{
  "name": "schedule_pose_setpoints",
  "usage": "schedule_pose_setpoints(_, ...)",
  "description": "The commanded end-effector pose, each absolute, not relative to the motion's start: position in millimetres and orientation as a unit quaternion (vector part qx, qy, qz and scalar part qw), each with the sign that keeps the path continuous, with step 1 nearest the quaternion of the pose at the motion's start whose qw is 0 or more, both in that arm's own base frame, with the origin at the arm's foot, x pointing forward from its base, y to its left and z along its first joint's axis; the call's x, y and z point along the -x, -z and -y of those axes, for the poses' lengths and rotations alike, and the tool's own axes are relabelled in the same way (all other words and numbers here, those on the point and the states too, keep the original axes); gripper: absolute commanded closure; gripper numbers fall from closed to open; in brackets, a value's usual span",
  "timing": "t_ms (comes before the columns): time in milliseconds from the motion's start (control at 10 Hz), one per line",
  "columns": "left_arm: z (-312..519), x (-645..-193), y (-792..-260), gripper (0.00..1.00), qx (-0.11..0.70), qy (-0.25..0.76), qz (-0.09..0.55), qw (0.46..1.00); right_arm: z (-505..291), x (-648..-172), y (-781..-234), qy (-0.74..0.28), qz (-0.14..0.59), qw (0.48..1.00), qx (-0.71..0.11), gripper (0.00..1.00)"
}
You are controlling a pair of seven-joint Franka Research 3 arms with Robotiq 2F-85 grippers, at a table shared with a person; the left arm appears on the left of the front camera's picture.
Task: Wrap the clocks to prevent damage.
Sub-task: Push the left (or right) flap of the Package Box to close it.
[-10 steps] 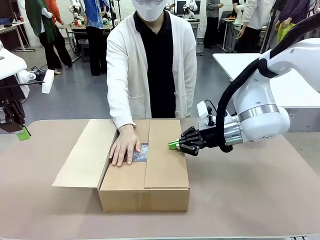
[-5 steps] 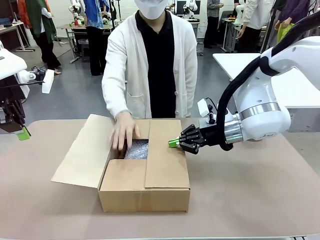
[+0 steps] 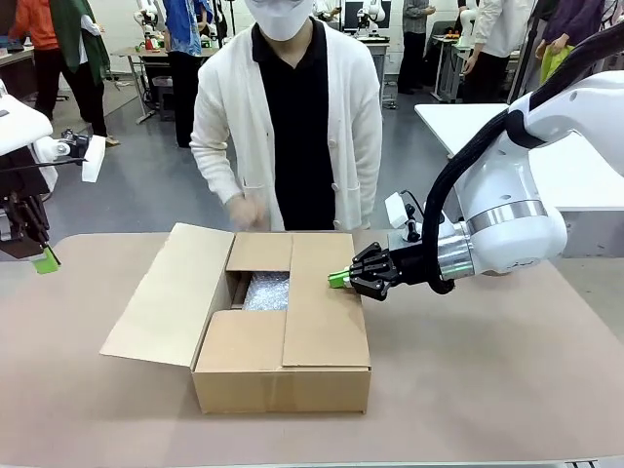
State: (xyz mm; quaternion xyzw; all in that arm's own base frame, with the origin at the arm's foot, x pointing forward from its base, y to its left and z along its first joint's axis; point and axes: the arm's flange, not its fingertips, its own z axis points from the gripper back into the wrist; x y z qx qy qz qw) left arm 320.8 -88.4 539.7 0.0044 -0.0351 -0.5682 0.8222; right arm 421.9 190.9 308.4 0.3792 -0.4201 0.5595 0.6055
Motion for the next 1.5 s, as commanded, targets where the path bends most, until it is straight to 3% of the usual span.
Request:
schedule_pose_setpoints(0,88,-320,-539,1.0,-0.005,0.566,0.039,0.824,-192,-421,-302,-0.558,0.415,0.611,-0.378,0.99)
schedule_pose_setpoints(600,88,-321,-540,1.0,-0.004,0.568,0.035,0.822,-192,-421,-302,-0.558,0.415,0.611,-0.378,0.99)
schedule_pose_setpoints(700,67,-327,-530,1.0,0.084,0.63,0.048,0.77,-192,-421,-302,-0.558,0.415,0.611,-0.378,0.99)
schedule_pose_setpoints(800,33,-343,-514,1.0,0.224,0.646,0.082,0.725,-192,-421,-302,-0.558,0.415,0.611,-0.378,0.99)
schedule_pose_setpoints(900,8,-365,-501,1.0,0.314,0.646,0.144,0.68,-192,-421,-302,-0.558,0.415,0.611,-0.378,0.99)
schedule_pose_setpoints(1100,-34,-364,-453,1.0,0.383,0.623,0.226,0.643,-192,-421,-302,-0.558,0.415,0.611,-0.378,0.99)
schedule_pose_setpoints(1400,-47,-377,-398,1.0,0.355,0.617,0.284,0.642,-192,-421,-302,-0.558,0.415,0.611,-0.378,0.99)
